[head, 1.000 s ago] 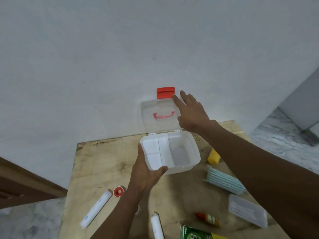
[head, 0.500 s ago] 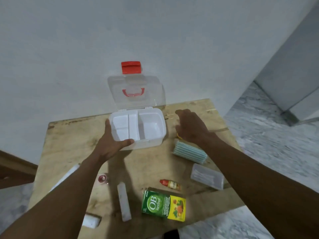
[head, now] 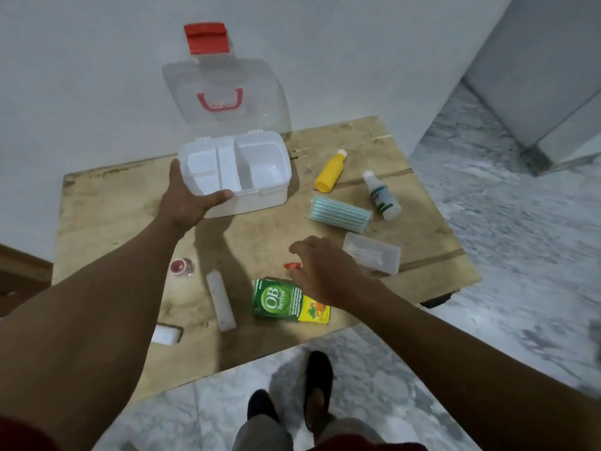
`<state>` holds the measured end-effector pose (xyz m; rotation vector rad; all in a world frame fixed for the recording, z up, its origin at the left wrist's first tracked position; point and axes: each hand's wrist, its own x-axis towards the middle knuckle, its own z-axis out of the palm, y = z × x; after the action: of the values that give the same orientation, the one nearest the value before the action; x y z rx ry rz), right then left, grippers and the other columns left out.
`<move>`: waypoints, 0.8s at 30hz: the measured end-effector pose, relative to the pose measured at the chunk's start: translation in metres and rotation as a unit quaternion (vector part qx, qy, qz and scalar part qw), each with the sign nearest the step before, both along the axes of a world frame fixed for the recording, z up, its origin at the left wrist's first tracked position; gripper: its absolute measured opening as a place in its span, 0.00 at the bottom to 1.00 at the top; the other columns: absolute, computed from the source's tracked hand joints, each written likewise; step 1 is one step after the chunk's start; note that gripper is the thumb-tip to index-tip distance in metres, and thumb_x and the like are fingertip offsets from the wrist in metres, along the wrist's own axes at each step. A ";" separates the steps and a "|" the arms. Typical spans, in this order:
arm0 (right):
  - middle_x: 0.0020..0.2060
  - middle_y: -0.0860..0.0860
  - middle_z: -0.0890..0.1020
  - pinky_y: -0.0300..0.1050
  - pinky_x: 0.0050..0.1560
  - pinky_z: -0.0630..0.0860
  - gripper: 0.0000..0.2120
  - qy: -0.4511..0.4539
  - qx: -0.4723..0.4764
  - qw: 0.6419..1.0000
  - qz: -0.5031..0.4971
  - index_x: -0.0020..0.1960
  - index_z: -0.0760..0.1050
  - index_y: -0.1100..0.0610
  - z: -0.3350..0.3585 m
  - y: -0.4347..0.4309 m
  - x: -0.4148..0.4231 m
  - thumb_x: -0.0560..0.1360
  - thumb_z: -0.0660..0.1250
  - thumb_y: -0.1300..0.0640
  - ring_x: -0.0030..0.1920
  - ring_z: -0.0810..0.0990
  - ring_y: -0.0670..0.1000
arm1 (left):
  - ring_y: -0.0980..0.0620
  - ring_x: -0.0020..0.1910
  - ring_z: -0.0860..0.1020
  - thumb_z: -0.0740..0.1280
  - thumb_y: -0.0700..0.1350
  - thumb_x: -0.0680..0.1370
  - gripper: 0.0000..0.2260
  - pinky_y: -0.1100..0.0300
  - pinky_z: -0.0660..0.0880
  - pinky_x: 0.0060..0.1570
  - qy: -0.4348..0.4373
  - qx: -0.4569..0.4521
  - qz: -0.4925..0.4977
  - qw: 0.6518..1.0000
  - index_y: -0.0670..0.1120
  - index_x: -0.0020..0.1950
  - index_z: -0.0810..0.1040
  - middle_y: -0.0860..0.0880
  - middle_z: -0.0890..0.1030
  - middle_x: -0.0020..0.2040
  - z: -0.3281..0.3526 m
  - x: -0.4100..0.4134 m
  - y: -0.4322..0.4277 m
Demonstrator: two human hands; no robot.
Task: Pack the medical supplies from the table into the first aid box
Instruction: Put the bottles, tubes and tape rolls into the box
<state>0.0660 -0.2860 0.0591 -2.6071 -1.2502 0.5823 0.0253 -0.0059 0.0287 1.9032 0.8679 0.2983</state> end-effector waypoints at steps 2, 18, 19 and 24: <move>0.59 0.56 0.78 0.55 0.58 0.75 0.25 -0.008 -0.008 1.000 -0.003 0.65 0.72 0.56 -0.001 0.000 -0.016 0.75 0.65 0.41 0.59 0.76 0.60 | 0.45 0.68 0.69 0.80 0.61 0.59 0.52 0.43 0.71 0.66 0.007 0.002 0.006 1.000 0.51 0.76 0.56 0.50 0.70 0.70 0.000 -0.001 -0.002; 0.72 0.53 0.68 0.58 0.61 0.68 0.31 -0.063 -0.143 0.988 0.002 0.70 0.66 0.56 -0.012 0.010 -0.058 0.72 0.69 0.45 0.67 0.69 0.59 | 0.40 0.73 0.65 0.79 0.60 0.64 0.56 0.45 0.68 0.69 0.021 -0.012 0.012 1.000 0.48 0.80 0.47 0.42 0.66 0.75 -0.004 0.000 -0.001; 0.71 0.53 0.68 0.58 0.61 0.68 0.32 -0.060 -0.145 0.988 -0.001 0.70 0.66 0.56 -0.010 0.011 -0.059 0.71 0.69 0.45 0.66 0.69 0.59 | 0.40 0.73 0.66 0.79 0.59 0.64 0.55 0.45 0.68 0.69 0.019 -0.011 0.012 1.000 0.47 0.80 0.47 0.43 0.67 0.75 -0.004 0.000 -0.001; 0.60 0.55 0.74 0.55 0.56 0.71 0.30 -0.059 -0.123 0.991 -0.007 0.66 0.69 0.56 0.012 0.023 -0.054 0.70 0.69 0.42 0.60 0.72 0.59 | 0.40 0.71 0.68 0.79 0.57 0.66 0.53 0.45 0.69 0.68 0.012 -0.007 0.015 1.000 0.46 0.79 0.49 0.42 0.69 0.73 0.000 0.000 -0.003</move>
<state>0.0123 -0.2631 0.0710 -2.8890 -1.2651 0.6239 0.0257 -0.0092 0.0286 1.8864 0.9132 0.2875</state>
